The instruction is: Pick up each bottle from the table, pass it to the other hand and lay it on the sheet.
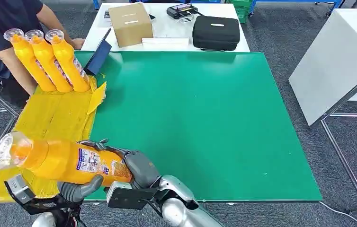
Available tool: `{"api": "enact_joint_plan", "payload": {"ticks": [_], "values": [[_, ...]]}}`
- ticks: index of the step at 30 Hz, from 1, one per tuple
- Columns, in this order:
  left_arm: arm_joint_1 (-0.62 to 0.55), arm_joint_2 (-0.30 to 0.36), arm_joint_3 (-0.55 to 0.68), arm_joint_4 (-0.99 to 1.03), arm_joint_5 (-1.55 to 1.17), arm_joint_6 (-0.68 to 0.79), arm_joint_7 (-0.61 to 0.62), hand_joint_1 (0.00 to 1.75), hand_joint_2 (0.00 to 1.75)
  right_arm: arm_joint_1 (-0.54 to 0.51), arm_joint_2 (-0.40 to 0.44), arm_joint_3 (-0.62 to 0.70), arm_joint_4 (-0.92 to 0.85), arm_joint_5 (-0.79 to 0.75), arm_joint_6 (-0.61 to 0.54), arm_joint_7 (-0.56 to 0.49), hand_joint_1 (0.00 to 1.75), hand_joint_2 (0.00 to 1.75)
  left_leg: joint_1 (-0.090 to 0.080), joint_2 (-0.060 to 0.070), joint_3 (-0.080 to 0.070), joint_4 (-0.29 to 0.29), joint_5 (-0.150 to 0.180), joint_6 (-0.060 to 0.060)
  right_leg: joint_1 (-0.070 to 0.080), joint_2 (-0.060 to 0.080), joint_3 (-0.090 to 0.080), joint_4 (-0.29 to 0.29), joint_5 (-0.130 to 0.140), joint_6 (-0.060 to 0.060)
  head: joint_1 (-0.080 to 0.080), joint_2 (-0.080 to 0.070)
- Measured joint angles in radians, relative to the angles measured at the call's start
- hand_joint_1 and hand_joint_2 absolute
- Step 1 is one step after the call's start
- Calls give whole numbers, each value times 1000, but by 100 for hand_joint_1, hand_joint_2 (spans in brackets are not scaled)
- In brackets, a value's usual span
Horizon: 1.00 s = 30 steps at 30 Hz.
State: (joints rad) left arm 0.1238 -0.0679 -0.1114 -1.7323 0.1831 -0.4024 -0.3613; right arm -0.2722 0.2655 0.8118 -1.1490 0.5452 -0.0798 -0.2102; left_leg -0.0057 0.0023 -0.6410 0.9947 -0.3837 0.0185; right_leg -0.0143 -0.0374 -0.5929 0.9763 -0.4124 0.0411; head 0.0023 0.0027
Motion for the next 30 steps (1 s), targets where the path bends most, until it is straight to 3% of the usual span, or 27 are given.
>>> {"api": "enact_joint_plan", "payload": {"ticks": [5, 17, 20, 23, 30], "values": [[-3, 0, 26, -34, -210, 131, -62, 175, 175, 57, -18, -25, -41, 71, -63, 43, 0, 175, 0, 0, 0, 0, 0, 0, 0, 0, 0, 0, 0, 0, 0, 0], [-63, 11, 292, 17, -1012, 727, -170, 175, 175, 176, -186, -209, -357, 64, -34, 33, 0, 175, 0, -1, 0, 0, 0, 0, 0, 0, 1, 0, 0, 0, 0, 0], [-59, 32, 301, 78, -1285, 916, -105, 175, 175, 202, -240, -248, -419, 34, -20, 11, 0, 175, -1, 0, 0, 0, 0, 0, -1, 0, 1, 0, 0, 0, 0, 0], [-62, 64, 299, 183, -1470, 1014, -20, 175, 175, 218, -287, -279, -461, 5, -3, -10, 0, 175, -1, 0, 0, 0, -1, 0, -2, 0, 0, 0, 0, 0, 0, 0], [-124, 138, 244, 510, -1737, 1087, 134, 175, 175, 204, -348, -298, -515, -44, 27, -30, 0, 175, -1, 0, 0, 0, 0, 0, -1, 1, 0, 0, 1, 0, 0, 0]]}}
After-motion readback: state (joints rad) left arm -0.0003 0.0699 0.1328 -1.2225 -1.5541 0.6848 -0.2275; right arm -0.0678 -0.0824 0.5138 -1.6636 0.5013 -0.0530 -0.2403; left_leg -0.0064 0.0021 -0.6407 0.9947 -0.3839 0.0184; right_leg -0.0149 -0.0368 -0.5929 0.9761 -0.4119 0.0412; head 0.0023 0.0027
